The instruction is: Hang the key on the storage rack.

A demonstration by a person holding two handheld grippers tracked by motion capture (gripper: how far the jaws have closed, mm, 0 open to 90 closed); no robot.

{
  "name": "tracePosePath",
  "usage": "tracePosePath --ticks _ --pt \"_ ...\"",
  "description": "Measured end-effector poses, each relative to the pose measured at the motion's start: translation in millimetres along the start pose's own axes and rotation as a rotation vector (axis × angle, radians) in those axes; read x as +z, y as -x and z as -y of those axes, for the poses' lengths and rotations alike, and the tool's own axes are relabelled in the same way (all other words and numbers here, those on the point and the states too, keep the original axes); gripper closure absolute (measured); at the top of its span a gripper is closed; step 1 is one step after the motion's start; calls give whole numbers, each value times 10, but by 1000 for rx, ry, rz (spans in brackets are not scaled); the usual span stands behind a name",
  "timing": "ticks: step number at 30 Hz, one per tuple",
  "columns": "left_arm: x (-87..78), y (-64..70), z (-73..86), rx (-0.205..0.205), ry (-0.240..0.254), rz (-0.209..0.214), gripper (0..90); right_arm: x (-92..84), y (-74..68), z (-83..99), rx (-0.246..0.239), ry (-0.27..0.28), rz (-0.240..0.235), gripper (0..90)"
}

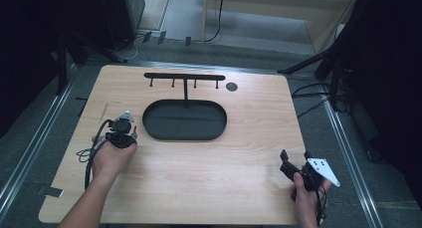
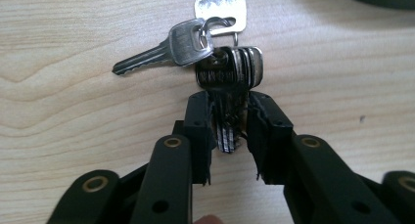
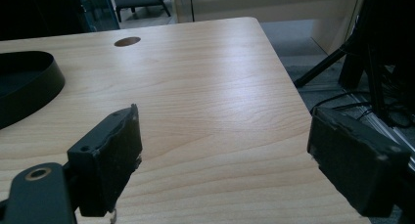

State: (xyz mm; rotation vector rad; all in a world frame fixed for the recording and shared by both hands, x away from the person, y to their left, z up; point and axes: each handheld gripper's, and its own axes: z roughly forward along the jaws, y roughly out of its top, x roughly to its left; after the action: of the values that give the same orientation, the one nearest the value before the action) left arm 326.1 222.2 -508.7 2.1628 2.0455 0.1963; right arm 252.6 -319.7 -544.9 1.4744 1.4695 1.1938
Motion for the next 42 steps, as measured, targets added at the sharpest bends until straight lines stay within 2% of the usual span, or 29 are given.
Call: tracePosePath --ticks 1,2,4,6,9,13,19,22,25,35,42 --pt "-2 -1 9 14 0 -10 827 0 0 0 0 1 0 126" --pt "-1 6 20 31 8 -24 850 0 0 0 0 1 1 126" --pt "-8 18 29 62 11 -35 853 -1 1 0 2 1 0 126" --pt "-32 8 18 89 -9 -38 863 -1 2 -1 4 -1 1 126" --pt "-100 -21 -2 108 -17 -37 868 2 1 -1 3 -2 1 126" --pt "-259 -62 -37 148 -15 -43 878 2 4 -1 3 -2 0 126" --pt "-558 -117 -107 172 7 -35 900 2 3 -1 2 -3 1 127" --pt "-696 -93 -151 215 6 -45 900 4 4 -2 2 -4 1 127" --pt "-844 -65 -209 240 9 -48 900 3 4 -2 4 -4 2 127" --pt "-1274 67 -441 263 43 -35 900 3 6 -2 11 -5 3 127" --pt "-1466 261 -608 284 75 -23 900 3 14 -3 13 -4 2 127"
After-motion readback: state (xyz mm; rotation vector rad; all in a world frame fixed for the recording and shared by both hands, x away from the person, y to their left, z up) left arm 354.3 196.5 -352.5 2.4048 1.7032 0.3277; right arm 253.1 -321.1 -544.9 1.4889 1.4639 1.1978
